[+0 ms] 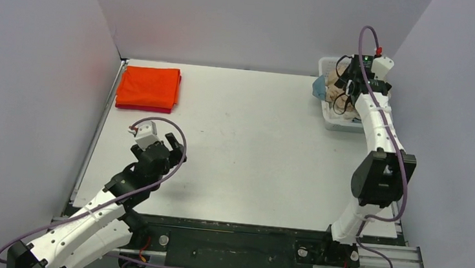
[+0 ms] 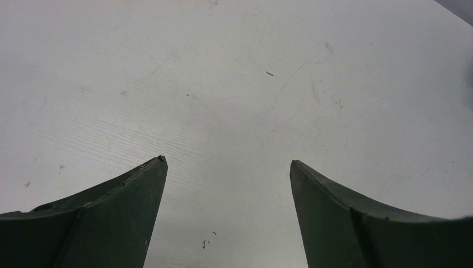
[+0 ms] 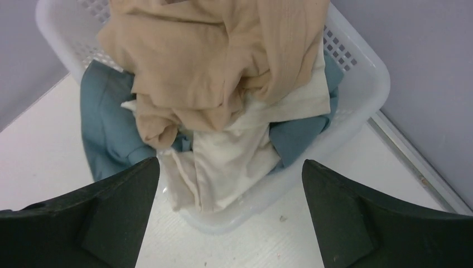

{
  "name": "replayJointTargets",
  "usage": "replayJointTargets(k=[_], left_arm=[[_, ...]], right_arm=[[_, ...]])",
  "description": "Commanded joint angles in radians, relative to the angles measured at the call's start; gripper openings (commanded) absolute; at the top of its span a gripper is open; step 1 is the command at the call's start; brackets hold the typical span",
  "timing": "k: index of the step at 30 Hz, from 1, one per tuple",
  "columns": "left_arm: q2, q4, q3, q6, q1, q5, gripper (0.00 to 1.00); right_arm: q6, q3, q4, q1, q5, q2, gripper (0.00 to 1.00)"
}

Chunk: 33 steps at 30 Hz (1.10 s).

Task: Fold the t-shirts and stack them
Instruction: Grab crumpled tshirt from bin with the right arm

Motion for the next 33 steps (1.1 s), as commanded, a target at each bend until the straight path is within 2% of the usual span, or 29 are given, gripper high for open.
replayJointTargets(k=[1,4,11,18,22,23,24,25,28,30,33], left_arm=[[0.043,0.076,0.049,0.010,0.004,-0.005,0.91],[0.066,0.106,0.047,0.014,0.006,0.004,0.91],[0.119,0.145,0.049,0.031,0.009,-0.005,0.91],[0.139,0.154,0.055,0.046,0.014,-0.024,0.91],[0.140,0.156,0.053,0.055,0.018,-0.032,0.91],[0.140,0.155,0.055,0.059,0.020,-0.034,0.91],[0.141,0.153,0.057,0.067,0.021,-0.038,0.91],[0.141,0.145,0.063,0.072,0.021,-0.047,0.91],[0.136,0.131,0.073,0.085,0.023,-0.064,0.91],[0.126,0.117,0.080,0.088,0.023,-0.076,0.91],[0.095,0.108,0.075,0.090,0.023,-0.082,0.91]], right_arm=[[-0.036,0.227,-0.113,-0.071,0.041,0.129,0.94],[-0.070,0.323,-0.131,-0.119,0.035,0.249,0.93],[-0.148,0.526,-0.133,-0.144,-0.039,0.444,0.90],[-0.097,0.543,-0.056,-0.166,-0.008,0.525,0.85],[-0.076,0.541,-0.033,-0.179,-0.013,0.558,0.77],[-0.073,0.542,-0.030,-0.184,-0.020,0.568,0.74],[-0.072,0.542,-0.027,-0.187,-0.041,0.572,0.61],[-0.066,0.542,-0.021,-0.189,-0.047,0.574,0.54],[-0.063,0.543,0.000,-0.193,-0.078,0.567,0.18],[-0.062,0.551,0.004,-0.197,-0.082,0.550,0.00],[-0.064,0.536,0.028,-0.197,-0.095,0.474,0.00]])
